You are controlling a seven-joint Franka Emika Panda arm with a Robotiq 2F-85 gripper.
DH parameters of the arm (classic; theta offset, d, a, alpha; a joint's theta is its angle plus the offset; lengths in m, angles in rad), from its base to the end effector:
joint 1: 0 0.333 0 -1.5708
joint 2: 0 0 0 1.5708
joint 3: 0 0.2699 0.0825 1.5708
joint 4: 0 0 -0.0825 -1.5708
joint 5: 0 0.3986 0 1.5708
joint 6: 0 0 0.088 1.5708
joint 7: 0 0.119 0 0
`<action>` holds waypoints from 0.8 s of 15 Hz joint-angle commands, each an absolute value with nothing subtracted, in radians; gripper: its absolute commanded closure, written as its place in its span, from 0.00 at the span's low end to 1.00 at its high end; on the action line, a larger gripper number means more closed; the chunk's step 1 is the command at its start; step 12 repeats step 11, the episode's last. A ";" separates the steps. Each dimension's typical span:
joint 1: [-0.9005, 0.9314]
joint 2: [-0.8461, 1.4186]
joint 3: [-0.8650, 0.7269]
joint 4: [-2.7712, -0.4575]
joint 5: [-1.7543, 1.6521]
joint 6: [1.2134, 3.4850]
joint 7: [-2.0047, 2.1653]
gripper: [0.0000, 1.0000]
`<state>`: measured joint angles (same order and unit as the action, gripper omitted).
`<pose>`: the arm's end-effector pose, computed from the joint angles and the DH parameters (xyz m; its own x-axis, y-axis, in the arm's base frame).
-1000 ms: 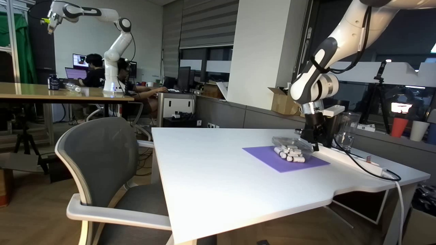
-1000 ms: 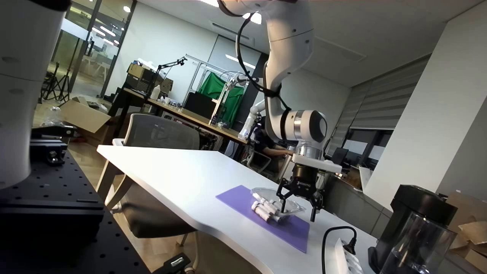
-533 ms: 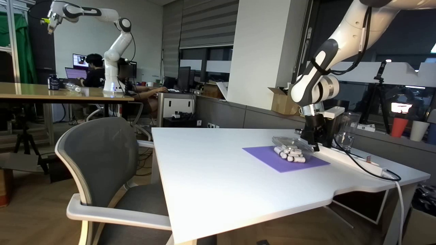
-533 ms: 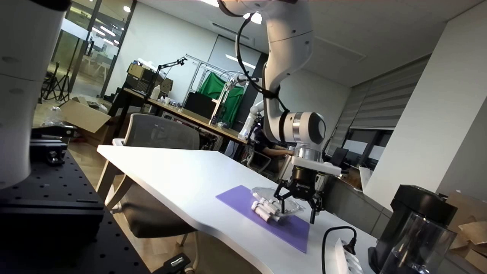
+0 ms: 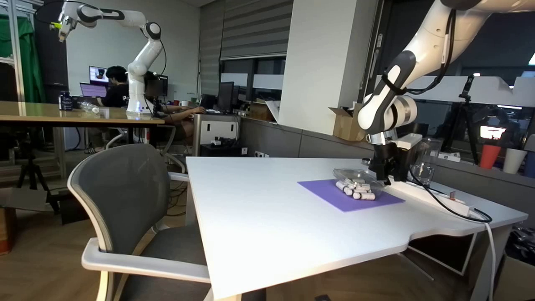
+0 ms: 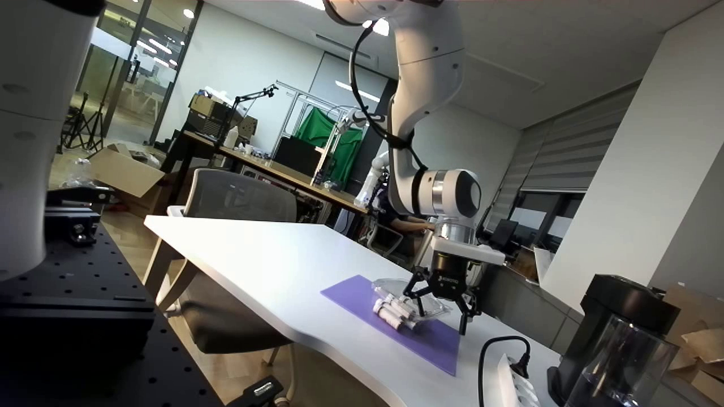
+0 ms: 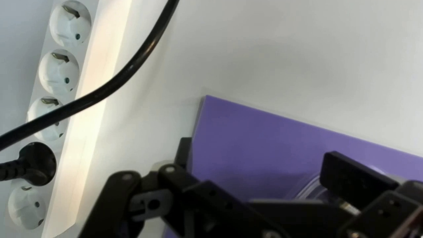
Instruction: Close the clear container
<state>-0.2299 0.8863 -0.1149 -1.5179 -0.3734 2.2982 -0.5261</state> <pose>0.6272 -0.2314 0.0781 0.8589 0.4163 -0.2983 0.4837 -0.8506 0.2059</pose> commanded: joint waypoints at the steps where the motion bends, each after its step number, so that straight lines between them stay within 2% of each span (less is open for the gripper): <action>1: -0.239 0.832 -0.106 -1.550 -0.368 2.337 -0.534 0.00; 7: -0.247 0.685 -0.082 -1.611 -0.325 2.379 -0.541 0.00; 8: -0.233 0.769 -0.102 -1.533 -0.346 2.360 -0.531 0.00; 12: -0.233 0.710 -0.094 -1.571 -0.333 2.360 -0.534 0.00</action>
